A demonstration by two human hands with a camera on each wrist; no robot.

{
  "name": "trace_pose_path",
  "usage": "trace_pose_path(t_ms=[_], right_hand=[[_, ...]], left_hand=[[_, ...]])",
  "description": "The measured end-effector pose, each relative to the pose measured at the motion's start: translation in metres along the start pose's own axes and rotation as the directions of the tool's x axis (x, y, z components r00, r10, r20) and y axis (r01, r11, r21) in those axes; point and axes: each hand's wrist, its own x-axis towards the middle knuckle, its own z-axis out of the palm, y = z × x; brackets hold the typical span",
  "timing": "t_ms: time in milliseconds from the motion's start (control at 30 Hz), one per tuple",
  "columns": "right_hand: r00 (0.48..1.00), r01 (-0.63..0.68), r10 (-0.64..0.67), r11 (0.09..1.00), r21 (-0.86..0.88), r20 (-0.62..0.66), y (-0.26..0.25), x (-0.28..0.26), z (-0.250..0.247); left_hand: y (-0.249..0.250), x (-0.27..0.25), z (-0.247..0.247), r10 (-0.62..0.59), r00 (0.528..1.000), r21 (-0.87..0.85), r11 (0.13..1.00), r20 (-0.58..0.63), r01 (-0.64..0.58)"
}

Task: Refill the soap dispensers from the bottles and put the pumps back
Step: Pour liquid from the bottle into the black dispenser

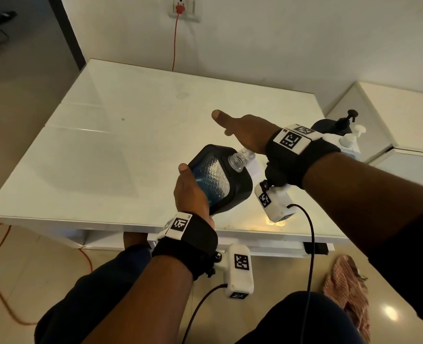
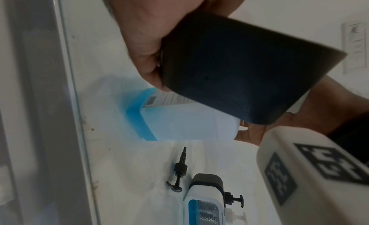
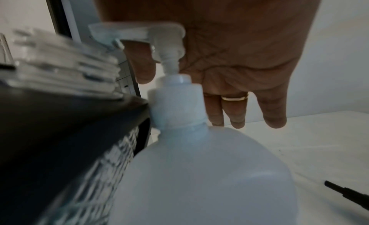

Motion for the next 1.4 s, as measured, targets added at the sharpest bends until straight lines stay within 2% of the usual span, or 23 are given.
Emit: trace_pose_path(t_ms=[267, 467, 667, 867, 1000, 1200, 1333, 1400], right_hand=[[0.999, 0.016, -0.018, 0.997, -0.074, -0.034, -0.001, -0.006, 0.004], [0.998, 0.066, -0.063, 0.991, -0.115, 0.031, -0.009, -0.008, 0.003], [0.995, 0.087, -0.093, 0.981, -0.176, -0.021, -0.003, -0.004, 0.005], [0.996, 0.070, -0.064, 0.994, -0.088, 0.059, -0.010, -0.012, -0.003], [0.996, 0.079, -0.076, 0.994, -0.074, 0.052, -0.016, -0.015, -0.006], [0.996, 0.078, -0.083, 0.989, -0.128, -0.034, -0.006, -0.004, 0.005], [0.999, 0.042, -0.044, 0.993, -0.109, -0.018, -0.002, -0.001, 0.007], [0.998, 0.065, -0.064, 0.994, -0.089, 0.019, -0.006, -0.005, 0.003]], left_hand=[[0.003, 0.002, 0.000, 0.022, 1.000, -0.030, 0.999, 0.009, -0.021], [0.002, 0.002, -0.001, 0.011, 1.000, -0.052, 0.999, -0.001, -0.012], [-0.001, 0.005, 0.000, 0.007, 1.000, -0.048, 0.999, 0.005, -0.007], [0.002, 0.003, 0.001, -0.002, 1.000, -0.050, 0.999, 0.009, 0.003], [0.000, 0.005, 0.001, -0.001, 1.000, -0.040, 0.999, 0.000, 0.001], [-0.003, 0.006, 0.001, 0.023, 1.000, -0.042, 0.999, -0.008, -0.024], [-0.002, 0.006, 0.001, 0.020, 1.000, -0.042, 0.999, -0.003, -0.020], [-0.001, 0.005, 0.000, 0.030, 1.000, -0.023, 0.999, -0.003, -0.030]])
